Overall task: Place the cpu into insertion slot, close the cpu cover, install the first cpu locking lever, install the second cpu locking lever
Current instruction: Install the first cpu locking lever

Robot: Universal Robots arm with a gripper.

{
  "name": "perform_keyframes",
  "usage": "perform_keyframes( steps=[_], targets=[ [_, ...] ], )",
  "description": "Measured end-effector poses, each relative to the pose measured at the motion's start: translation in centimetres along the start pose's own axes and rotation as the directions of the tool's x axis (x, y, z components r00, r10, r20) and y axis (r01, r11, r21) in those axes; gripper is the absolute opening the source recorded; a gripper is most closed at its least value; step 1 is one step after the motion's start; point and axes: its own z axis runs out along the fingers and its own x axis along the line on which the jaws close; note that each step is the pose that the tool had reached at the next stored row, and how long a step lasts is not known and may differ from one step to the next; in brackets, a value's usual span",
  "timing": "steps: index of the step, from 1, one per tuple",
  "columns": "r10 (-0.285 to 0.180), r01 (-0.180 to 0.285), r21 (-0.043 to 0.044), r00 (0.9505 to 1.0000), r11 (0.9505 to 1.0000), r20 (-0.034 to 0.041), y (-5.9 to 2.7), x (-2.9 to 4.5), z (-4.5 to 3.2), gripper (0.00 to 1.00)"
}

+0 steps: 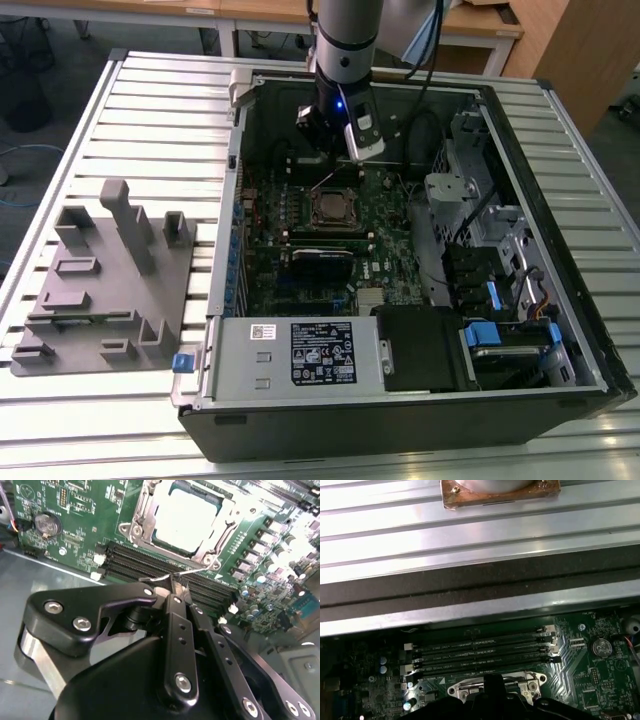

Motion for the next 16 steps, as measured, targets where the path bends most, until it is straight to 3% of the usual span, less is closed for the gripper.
perform_keyframes(
  steps=[16],
  targets=[
    [0.0,0.0,-0.0064,1.0,1.0,-0.0008,0.52,0.1,0.95,0.1]
  ],
)
